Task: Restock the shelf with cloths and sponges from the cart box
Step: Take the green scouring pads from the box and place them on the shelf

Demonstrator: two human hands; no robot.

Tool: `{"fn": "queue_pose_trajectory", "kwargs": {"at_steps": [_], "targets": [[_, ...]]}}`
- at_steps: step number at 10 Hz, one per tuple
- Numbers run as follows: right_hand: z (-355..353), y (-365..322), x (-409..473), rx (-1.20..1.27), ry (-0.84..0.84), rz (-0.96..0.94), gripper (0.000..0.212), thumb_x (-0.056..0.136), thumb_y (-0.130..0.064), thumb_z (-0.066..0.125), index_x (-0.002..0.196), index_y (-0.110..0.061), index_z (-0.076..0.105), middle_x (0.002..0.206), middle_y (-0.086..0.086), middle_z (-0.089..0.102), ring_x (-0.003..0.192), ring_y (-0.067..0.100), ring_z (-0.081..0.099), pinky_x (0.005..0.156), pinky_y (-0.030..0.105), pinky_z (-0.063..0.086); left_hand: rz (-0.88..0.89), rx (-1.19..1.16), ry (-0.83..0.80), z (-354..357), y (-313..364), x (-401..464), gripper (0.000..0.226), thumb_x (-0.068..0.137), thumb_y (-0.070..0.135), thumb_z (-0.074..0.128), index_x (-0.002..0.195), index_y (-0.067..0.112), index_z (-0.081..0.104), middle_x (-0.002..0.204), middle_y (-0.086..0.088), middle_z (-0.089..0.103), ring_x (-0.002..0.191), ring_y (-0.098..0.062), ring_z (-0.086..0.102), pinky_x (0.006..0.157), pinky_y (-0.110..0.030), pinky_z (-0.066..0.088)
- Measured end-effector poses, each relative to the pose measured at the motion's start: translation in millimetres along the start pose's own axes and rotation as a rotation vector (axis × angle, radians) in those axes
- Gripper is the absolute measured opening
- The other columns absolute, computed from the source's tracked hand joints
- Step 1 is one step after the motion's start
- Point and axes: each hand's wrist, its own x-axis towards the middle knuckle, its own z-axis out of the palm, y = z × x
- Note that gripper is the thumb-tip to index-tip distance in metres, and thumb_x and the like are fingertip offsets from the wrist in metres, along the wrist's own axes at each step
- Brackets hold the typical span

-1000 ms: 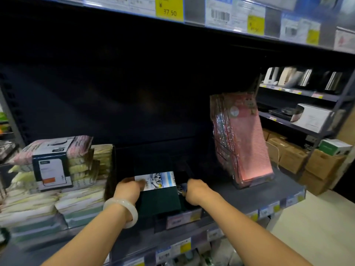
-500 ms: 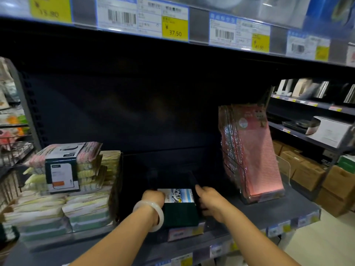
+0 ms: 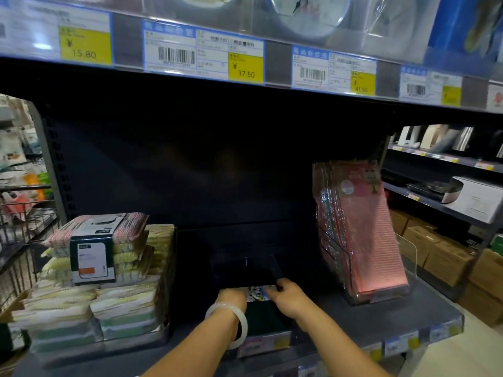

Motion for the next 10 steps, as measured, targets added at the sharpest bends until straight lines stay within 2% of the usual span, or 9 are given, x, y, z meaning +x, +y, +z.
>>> {"fn": "queue_pose_trajectory", "kwargs": {"at_steps": [1, 3, 4, 5, 6, 7, 8, 9, 10], "targets": [[0.9, -1.3, -1.9, 0.0, -0.023, 0.024, 0.055, 0.1, -0.031, 0.041, 0.147, -0.006, 0.027, 0.148, 0.013, 0.038, 0.133, 0.025, 0.04, 0.104, 0.027, 0.035, 0.192, 0.564, -0.014, -0.4, -1.2, 4.5, 0.045, 0.101, 0.001, 0.029, 0.145, -0.003, 0.023, 0.153, -0.017, 0.027, 0.14, -0.028, 0.03, 0.111, -0.031, 0.027], [-0.6, -1.6, -0.5, -0.204, -0.01, -0.027, 0.053, 0.103, -0.038, 0.028, 0.149, -0.013, 0.025, 0.155, 0.01, 0.028, 0.141, 0.025, 0.029, 0.111, 0.025, 0.025, 0.231, 0.818, 0.04, 9.9, -15.4, 15.0, 0.05, 0.103, 0.012, 0.031, 0.149, 0.001, 0.014, 0.155, -0.017, 0.021, 0.142, -0.031, 0.024, 0.111, -0.023, 0.029], [0.5, -5.2, -1.0, -0.275, -0.029, -0.032, 0.052, 0.103, -0.038, 0.027, 0.146, -0.009, 0.029, 0.151, 0.014, 0.035, 0.137, 0.027, 0.036, 0.105, 0.025, 0.031, 0.074, 0.575, 0.114, 17.1, -11.5, 19.5, 0.056, 0.103, 0.02, 0.033, 0.15, 0.005, 0.007, 0.154, -0.016, 0.025, 0.14, -0.031, 0.028, 0.094, -0.013, 0.039], [-1.5, -7.5, -4.1, -0.342, -0.067, -0.042, 0.05, 0.104, -0.034, 0.025, 0.144, -0.005, 0.032, 0.146, 0.017, 0.039, 0.132, 0.03, 0.041, 0.103, 0.028, 0.034, 0.086, 0.875, 0.022, 14.9, -11.3, 7.0, 0.053, 0.102, 0.015, 0.034, 0.15, 0.004, 0.013, 0.155, -0.018, 0.018, 0.141, -0.036, 0.022, 0.114, -0.044, 0.024], [-8.4, -9.5, -7.7, -0.374, -0.012, -0.073, 0.047, 0.103, -0.032, 0.029, 0.14, -0.002, 0.036, 0.14, 0.02, 0.045, 0.126, 0.032, 0.046, 0.097, 0.03, 0.039, 0.199, 0.3, 0.162, -1.1, -10.9, 5.6, 0.05, 0.098, 0.015, 0.044, 0.144, 0.001, 0.028, 0.142, -0.02, 0.042, 0.127, -0.032, 0.045, 0.103, -0.035, 0.037], [-11.1, -17.6, -8.9, -0.493, 0.094, -0.217, 0.04, 0.1, -0.026, 0.04, 0.133, -0.004, 0.045, 0.133, 0.019, 0.053, 0.119, 0.032, 0.053, 0.091, 0.031, 0.044, 0.364, 0.539, 0.157, -21.5, -6.9, -16.6, 0.041, 0.096, 0.016, 0.047, 0.135, 0.005, 0.04, 0.127, -0.017, 0.055, 0.105, -0.029, 0.057, 0.081, -0.034, 0.045], [4.7, -38.9, -23.4, -0.586, 0.079, -0.419, 0.037, 0.098, -0.024, 0.045, 0.13, -0.007, 0.052, 0.13, 0.016, 0.056, 0.117, 0.032, 0.054, 0.092, 0.033, 0.046, 0.403, 0.605, 0.19, -45.4, -10.7, -39.1, 0.037, 0.097, 0.022, 0.047, 0.132, 0.01, 0.045, 0.122, -0.013, 0.058, 0.104, -0.03, 0.059, 0.077, -0.034, 0.047], [39.1, -60.4, -53.2, -0.704, -0.002, -0.575, 0.03, 0.097, -0.026, 0.045, 0.12, -0.01, 0.057, 0.123, 0.013, 0.057, 0.112, 0.032, 0.055, 0.089, 0.038, 0.047, 0.387, 0.863, 0.272, -69.3, -27.7, -55.7, 0.029, 0.096, 0.023, 0.047, 0.122, 0.01, 0.052, 0.118, -0.011, 0.06, 0.105, -0.028, 0.059, 0.079, -0.036, 0.048], [80.0, -74.1, -85.4, -0.818, -0.123, -0.64, 0.023, 0.095, -0.021, 0.047, 0.112, -0.01, 0.058, 0.115, 0.013, 0.057, 0.106, 0.033, 0.057, 0.075, 0.037, 0.043, 0.299, 1.065, 0.232, -91.2, -47.5, -64.0, 0.023, 0.094, 0.014, 0.047, 0.113, 0.01, 0.058, 0.113, -0.011, 0.063, 0.102, -0.027, 0.062, 0.077, -0.034, 0.048]]}}
